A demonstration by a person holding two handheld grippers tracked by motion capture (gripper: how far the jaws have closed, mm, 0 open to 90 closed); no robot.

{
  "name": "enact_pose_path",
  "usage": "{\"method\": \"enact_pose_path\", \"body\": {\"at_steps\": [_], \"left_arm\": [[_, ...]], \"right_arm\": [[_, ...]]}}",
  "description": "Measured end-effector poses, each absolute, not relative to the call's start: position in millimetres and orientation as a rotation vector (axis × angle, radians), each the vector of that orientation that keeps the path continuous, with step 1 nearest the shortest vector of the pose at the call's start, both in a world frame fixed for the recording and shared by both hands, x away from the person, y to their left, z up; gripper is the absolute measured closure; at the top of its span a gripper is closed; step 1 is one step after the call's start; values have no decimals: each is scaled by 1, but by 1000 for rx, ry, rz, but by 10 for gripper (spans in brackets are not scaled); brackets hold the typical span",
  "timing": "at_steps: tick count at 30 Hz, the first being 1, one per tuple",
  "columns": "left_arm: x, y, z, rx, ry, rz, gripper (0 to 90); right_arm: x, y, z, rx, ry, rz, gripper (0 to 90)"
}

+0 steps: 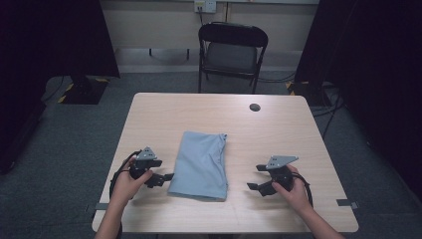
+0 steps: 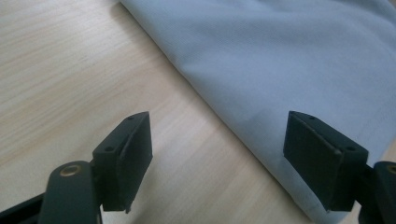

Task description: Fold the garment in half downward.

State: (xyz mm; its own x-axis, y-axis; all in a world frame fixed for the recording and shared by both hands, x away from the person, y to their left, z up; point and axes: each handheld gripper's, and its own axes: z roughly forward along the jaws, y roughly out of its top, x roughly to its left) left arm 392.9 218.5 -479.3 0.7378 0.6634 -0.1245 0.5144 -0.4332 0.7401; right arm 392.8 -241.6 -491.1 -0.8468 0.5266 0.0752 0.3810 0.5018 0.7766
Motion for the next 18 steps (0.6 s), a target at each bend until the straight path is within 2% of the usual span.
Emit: {"method": "enact_pose_path", "body": {"at_steps": [18], "left_arm": [[377,224,-494,2166,860,246,237]], "right_arm": [[391,-279,-495,864,2524,1220,167]]}}
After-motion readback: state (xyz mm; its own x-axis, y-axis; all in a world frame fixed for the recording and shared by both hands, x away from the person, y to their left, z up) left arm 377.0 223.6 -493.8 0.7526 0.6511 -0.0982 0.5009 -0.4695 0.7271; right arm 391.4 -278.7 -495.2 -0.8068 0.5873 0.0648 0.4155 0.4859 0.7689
